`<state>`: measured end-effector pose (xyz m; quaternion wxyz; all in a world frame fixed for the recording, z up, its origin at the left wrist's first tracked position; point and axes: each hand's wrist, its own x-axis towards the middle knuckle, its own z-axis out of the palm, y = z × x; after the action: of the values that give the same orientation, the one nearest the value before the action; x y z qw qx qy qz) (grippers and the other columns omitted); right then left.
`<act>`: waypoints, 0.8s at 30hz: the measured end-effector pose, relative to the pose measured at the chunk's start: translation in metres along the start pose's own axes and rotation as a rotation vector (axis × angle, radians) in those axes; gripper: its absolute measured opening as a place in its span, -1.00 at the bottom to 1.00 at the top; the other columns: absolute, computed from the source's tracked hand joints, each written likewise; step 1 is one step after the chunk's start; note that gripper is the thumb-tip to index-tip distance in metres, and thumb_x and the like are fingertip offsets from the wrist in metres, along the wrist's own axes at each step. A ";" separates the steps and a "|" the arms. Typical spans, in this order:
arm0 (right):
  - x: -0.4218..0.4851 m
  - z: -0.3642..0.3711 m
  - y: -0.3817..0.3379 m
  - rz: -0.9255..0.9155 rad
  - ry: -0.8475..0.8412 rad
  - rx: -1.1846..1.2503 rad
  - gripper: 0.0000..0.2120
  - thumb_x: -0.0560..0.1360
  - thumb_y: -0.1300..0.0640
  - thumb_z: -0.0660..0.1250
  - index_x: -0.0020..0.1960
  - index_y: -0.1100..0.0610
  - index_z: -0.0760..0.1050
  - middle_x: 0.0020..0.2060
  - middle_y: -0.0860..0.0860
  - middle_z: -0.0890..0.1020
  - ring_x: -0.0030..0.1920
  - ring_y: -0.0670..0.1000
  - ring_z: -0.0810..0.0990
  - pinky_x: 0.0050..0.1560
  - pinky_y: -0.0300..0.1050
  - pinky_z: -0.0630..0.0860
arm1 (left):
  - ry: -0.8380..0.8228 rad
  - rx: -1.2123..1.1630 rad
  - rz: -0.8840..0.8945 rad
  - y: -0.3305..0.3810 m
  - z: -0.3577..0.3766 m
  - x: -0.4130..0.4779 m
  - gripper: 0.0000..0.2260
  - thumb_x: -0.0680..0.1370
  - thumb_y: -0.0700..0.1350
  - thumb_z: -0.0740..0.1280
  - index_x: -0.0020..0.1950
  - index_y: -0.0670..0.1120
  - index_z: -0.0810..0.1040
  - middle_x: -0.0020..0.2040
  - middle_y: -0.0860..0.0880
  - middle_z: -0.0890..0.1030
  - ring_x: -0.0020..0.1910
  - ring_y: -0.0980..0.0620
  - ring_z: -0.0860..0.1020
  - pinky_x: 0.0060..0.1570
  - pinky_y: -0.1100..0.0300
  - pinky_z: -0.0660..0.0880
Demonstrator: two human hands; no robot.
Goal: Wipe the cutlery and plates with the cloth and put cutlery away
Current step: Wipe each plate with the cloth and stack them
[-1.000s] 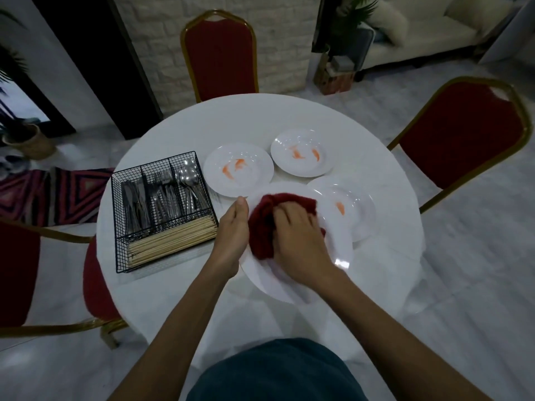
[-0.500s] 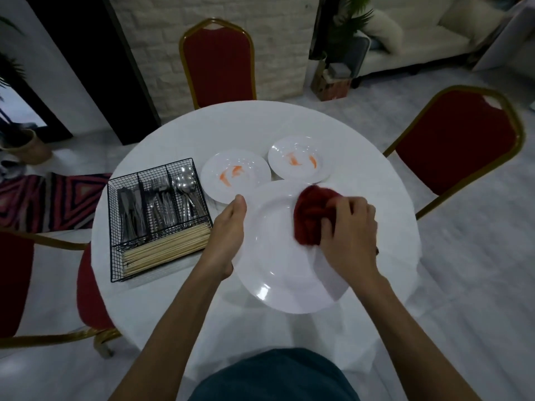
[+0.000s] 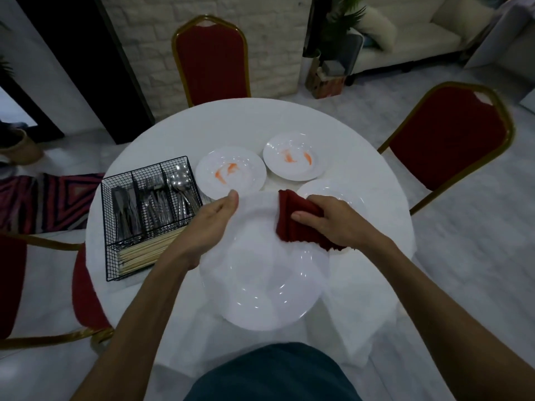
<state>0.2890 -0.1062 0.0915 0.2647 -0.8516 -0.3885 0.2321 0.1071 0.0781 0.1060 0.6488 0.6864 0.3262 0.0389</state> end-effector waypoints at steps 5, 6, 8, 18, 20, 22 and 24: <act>0.006 0.005 -0.039 -0.077 -0.031 -0.024 -0.61 0.55 -0.21 0.39 -0.22 0.02 0.34 -0.35 -0.11 0.47 -0.33 -0.09 0.43 -0.31 -0.14 0.32 | -0.099 0.070 0.105 -0.005 0.012 0.002 -0.68 0.56 0.28 0.21 0.19 0.25 0.63 0.19 0.20 0.66 0.25 0.16 0.59 0.35 0.00 0.47; 0.007 0.005 -0.042 -0.079 -0.038 -0.008 -0.62 0.54 -0.21 0.40 -0.22 -0.01 0.34 -0.35 -0.12 0.48 -0.33 -0.11 0.45 -0.31 -0.16 0.32 | -0.102 0.082 0.127 -0.004 0.012 0.002 -0.70 0.57 0.24 0.21 0.17 0.24 0.64 0.17 0.22 0.67 0.23 0.19 0.60 0.34 0.01 0.48; 0.006 0.003 -0.038 -0.048 -0.016 0.055 -0.65 0.52 -0.24 0.41 -0.18 0.00 0.42 -0.30 -0.10 0.55 -0.29 -0.10 0.52 -0.29 -0.17 0.40 | -0.051 0.074 0.154 0.001 0.009 0.000 -0.67 0.57 0.23 0.21 0.17 0.17 0.67 0.14 0.19 0.69 0.21 0.16 0.61 0.33 0.00 0.49; -0.025 0.053 0.003 0.501 0.274 0.953 -0.72 0.61 -0.08 0.37 0.05 0.15 0.59 -0.22 0.14 0.70 -0.32 0.11 0.66 -0.34 -0.06 0.58 | 0.453 -0.393 0.119 -0.013 0.038 0.000 -0.75 0.69 0.16 0.12 -0.05 0.26 0.57 -0.14 0.33 0.66 -0.10 0.37 0.61 0.00 0.24 0.55; -0.031 0.044 0.010 0.451 0.233 0.915 -0.74 0.61 -0.03 0.38 0.09 0.17 0.59 -0.17 0.22 0.71 -0.32 0.13 0.67 -0.33 -0.01 0.61 | 0.374 -0.385 0.065 -0.029 0.034 0.000 -0.74 0.69 0.15 0.13 -0.05 0.33 0.58 -0.03 0.29 0.67 0.12 0.18 0.63 0.20 0.03 0.55; -0.037 0.022 0.012 0.371 0.180 0.841 -0.75 0.62 0.02 0.37 0.12 0.20 0.57 -0.18 0.28 0.69 -0.33 0.18 0.66 -0.36 0.06 0.63 | 0.215 -0.332 0.034 -0.037 0.025 -0.001 -0.77 0.69 0.14 0.14 -0.02 0.32 0.58 -0.01 0.30 0.68 0.14 0.12 0.64 0.21 -0.06 0.55; -0.043 -0.003 0.010 0.306 0.106 0.737 -0.76 0.62 0.04 0.38 0.15 0.20 0.56 -0.18 0.27 0.71 -0.32 0.23 0.67 -0.36 0.11 0.65 | 0.053 -0.320 0.021 -0.035 0.018 -0.001 -0.83 0.68 0.10 0.17 0.06 0.25 0.56 -0.05 0.34 0.68 0.00 0.28 0.66 0.06 0.07 0.57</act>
<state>0.2713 -0.1465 0.0957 0.5343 -0.7584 -0.1339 0.3485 0.1009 0.0605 0.0713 0.7404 0.5766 0.3256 0.1154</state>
